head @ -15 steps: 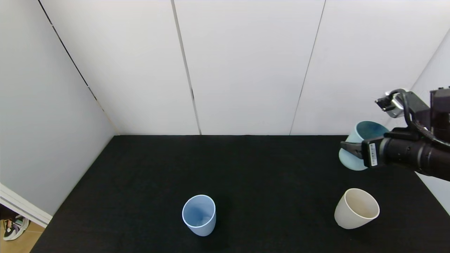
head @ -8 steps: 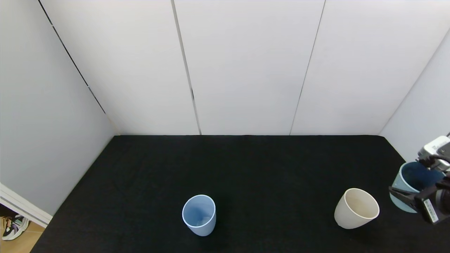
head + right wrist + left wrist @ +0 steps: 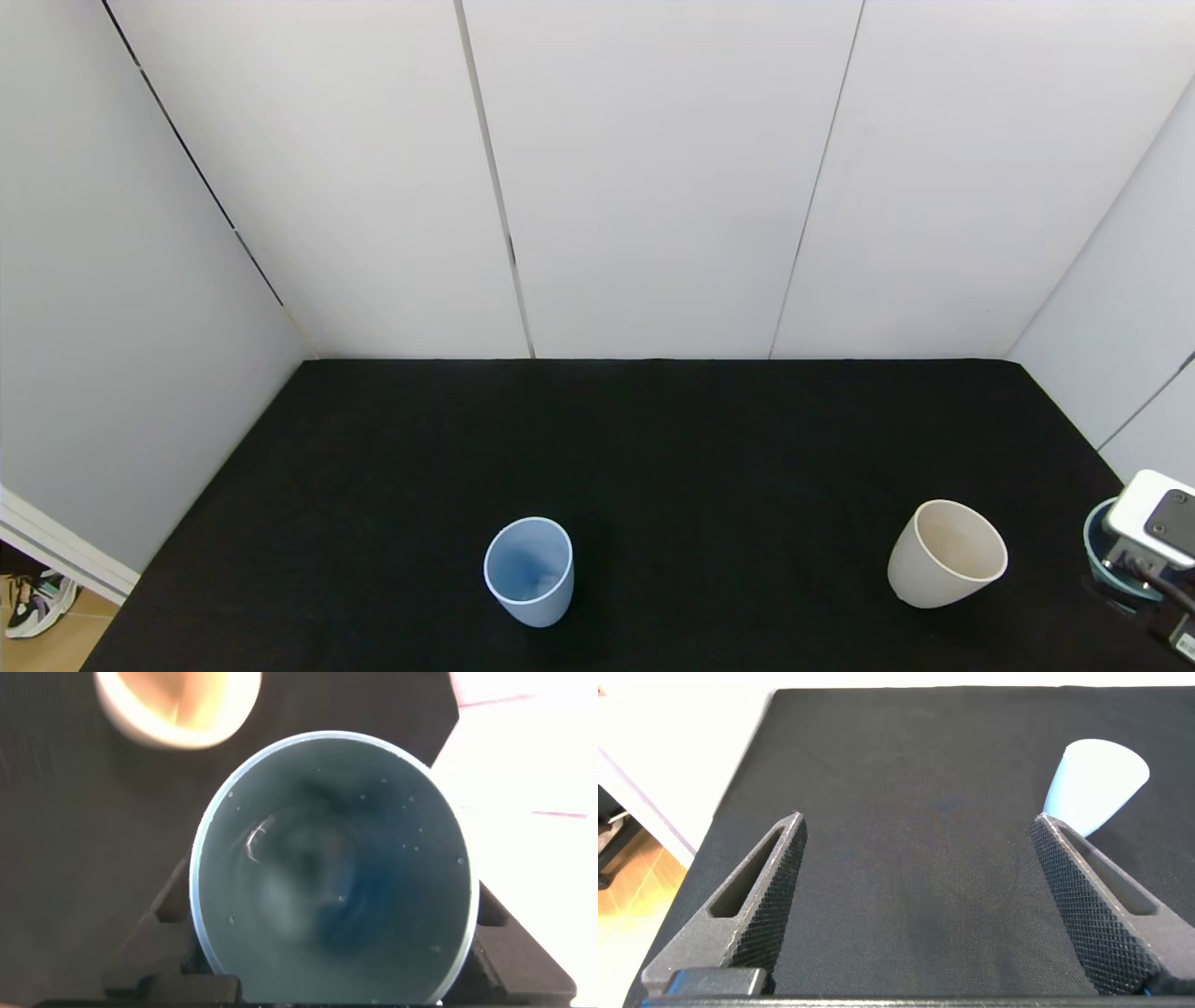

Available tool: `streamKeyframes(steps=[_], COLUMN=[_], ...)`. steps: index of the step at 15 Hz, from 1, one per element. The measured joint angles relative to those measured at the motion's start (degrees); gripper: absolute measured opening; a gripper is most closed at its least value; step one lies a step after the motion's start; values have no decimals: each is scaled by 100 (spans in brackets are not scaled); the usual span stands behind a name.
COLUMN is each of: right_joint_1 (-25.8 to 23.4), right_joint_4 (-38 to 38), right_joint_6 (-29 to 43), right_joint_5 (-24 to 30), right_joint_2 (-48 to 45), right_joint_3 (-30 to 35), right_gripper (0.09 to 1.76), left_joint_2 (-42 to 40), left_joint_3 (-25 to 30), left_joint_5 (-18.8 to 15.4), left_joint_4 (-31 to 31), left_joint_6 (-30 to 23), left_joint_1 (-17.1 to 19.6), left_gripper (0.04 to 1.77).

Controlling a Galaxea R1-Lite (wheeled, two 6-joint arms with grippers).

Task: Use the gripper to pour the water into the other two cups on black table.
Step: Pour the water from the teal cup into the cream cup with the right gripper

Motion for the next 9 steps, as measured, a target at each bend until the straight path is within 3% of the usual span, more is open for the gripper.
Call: streamKeyframes(steps=[9], right_joint_1=[49], right_joint_4=[102], right_joint_6=[-1862], right_joint_5=[-391], right_joint_2=[642], right_joint_3=[-141], right_gripper=[124], left_joint_2=[0], left_joint_3=[0], left_joint_5=[0], left_joint_4=[0], left_joint_6=[0], left_joint_1=[0], left_gripper=[172])
